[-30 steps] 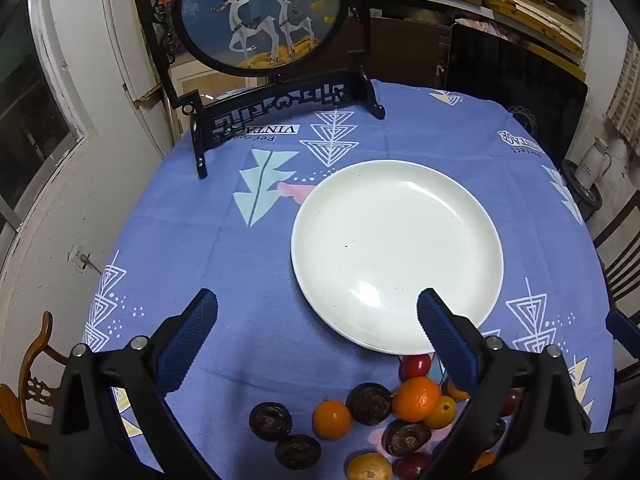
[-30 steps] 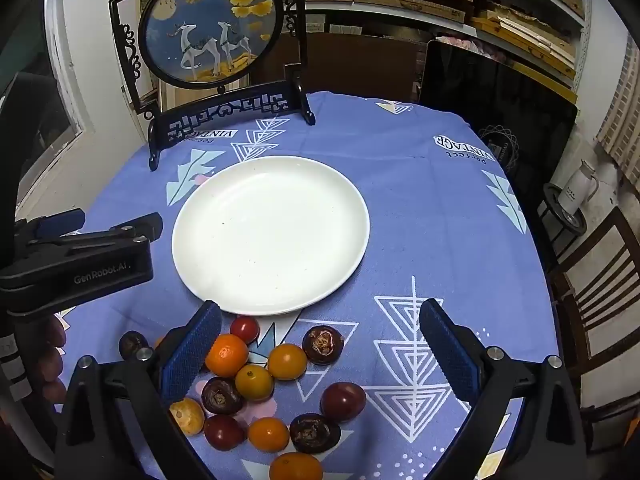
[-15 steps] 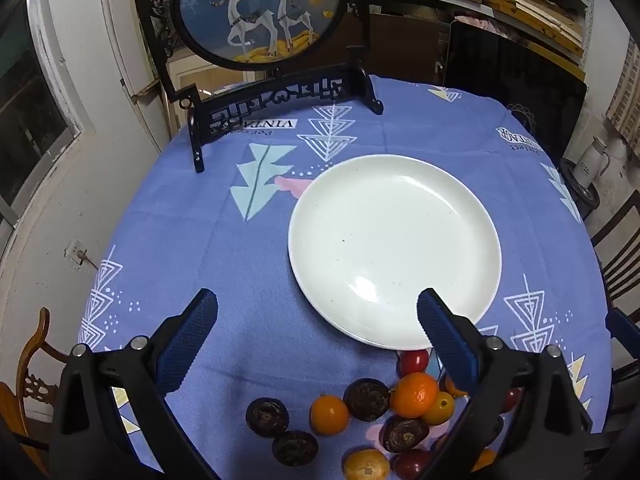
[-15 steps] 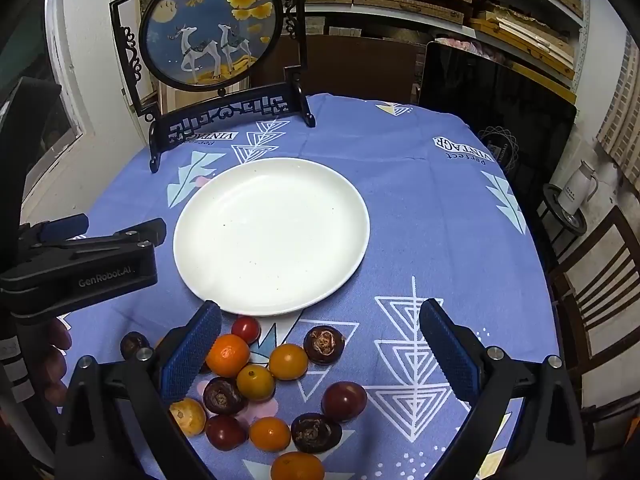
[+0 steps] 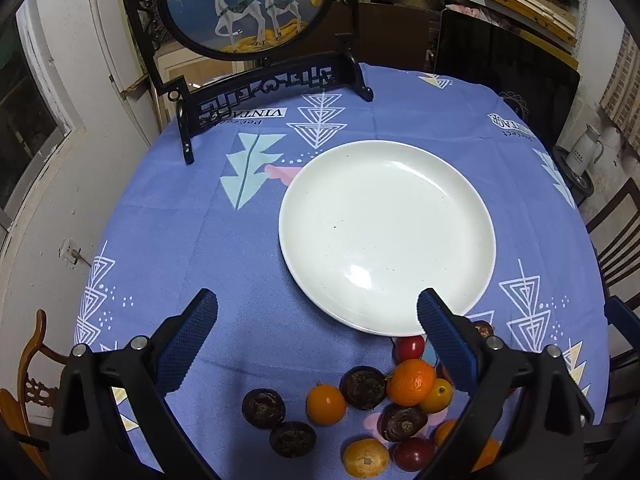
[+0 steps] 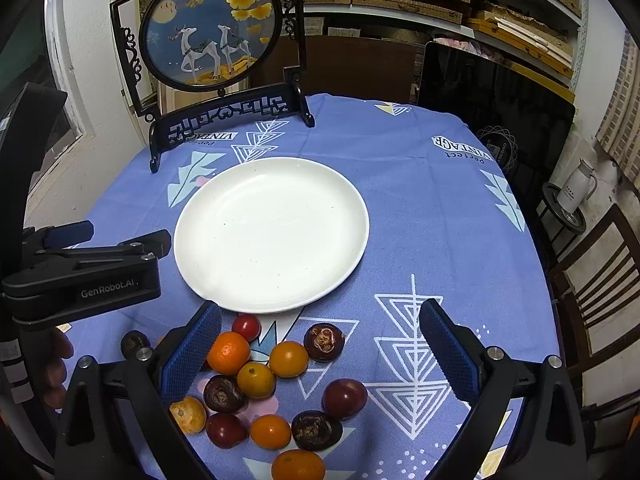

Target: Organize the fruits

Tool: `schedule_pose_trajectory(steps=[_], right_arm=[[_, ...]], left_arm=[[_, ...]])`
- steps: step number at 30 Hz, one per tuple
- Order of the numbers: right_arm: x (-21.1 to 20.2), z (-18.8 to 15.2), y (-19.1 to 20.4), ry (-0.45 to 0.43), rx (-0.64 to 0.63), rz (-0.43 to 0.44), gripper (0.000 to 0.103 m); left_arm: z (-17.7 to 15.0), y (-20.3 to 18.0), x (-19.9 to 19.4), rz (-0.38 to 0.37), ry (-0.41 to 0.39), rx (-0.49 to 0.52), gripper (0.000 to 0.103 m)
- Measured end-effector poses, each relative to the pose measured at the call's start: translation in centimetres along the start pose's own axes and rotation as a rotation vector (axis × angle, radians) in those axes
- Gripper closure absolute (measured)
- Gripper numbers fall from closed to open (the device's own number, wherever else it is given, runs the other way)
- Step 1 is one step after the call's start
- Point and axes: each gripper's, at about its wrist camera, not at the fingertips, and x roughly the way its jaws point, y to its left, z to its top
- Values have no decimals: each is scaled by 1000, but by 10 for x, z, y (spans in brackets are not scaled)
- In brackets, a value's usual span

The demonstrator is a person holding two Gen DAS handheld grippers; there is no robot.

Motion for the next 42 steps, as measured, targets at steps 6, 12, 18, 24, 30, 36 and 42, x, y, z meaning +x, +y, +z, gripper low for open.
schedule_pose_trajectory(steps=[6,12,18,24,30,36,42], right_arm=[[0,-1,0,-1,-1,1,3],[0,-1,-1,0,1,4,3],[0,-1,-1,-1,1,2,3],[-1,-3,-1,0,3,5,3],[1,-14,-3,13,-39,22,3],[10,-29,-11,65,-15,40,3],[2,-49,-4,70,-169,73,3]], left_arm=[[-3,-4,-1,8,-10,20,5],[-4,-4,-2,10,-14,21,5],[-4,-4,-3,12,-14,24,5],[-4,-2,-3,3,-8,14,5],[-11,0,0,-40,-2,51,5],[-20,7,10,-27,37,33,5],[-36,10,9,-42,21,144,5]])
